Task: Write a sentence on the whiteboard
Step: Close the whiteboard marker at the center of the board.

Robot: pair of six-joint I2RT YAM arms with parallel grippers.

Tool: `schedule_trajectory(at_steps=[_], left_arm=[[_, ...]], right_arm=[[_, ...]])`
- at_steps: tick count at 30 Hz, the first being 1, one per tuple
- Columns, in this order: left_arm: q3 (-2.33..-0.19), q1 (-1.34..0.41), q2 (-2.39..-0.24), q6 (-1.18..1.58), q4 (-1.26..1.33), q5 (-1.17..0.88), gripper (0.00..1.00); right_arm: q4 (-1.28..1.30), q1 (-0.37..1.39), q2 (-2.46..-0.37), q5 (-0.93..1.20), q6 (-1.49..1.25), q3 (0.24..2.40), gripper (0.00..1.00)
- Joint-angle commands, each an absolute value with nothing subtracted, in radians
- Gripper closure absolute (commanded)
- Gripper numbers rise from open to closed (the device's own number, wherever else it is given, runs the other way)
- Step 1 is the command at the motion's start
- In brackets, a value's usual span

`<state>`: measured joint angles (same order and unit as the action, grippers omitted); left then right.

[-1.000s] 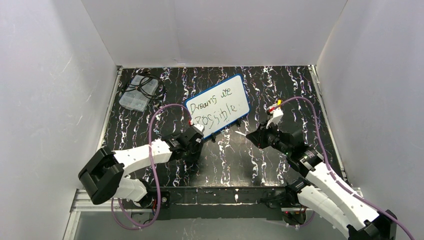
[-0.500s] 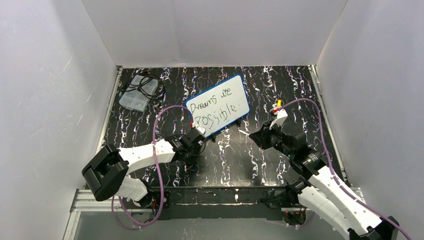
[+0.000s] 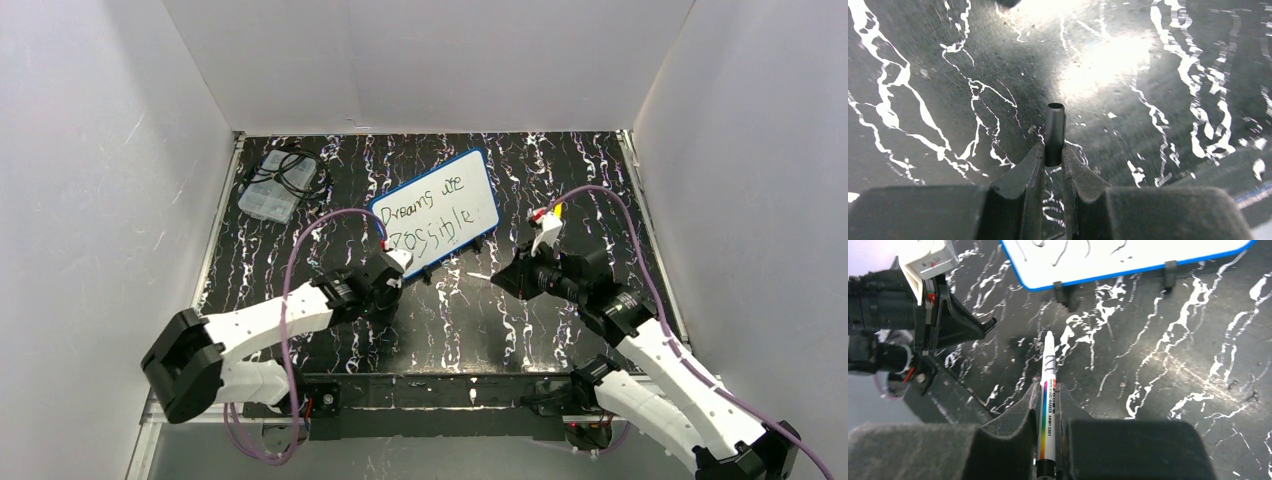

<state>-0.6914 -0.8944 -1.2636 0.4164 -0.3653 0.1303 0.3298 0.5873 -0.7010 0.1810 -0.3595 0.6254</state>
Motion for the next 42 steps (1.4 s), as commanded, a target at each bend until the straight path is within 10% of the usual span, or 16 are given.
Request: schedule_trajectory(at_steps=[1, 18, 42], left_arm=[[-0.809, -0.890, -1.146, 0.254, -0.492, 0.056, 1.00], [-0.819, -0.843, -0.894, -0.129, -0.479, -0.657, 1.00], [-0.839, -0.842, -0.942, -0.117, -0.465, -0.730, 1.00]], right_arm=[[0.465, 0.583, -0.763, 0.303, -0.322, 0.820, 0.99], [0.614, 0.582, -0.884, 0.788, -0.364, 1.004, 0.99], [0.558, 0.586, -0.935, 0.879, -0.401, 0.941, 0.99]])
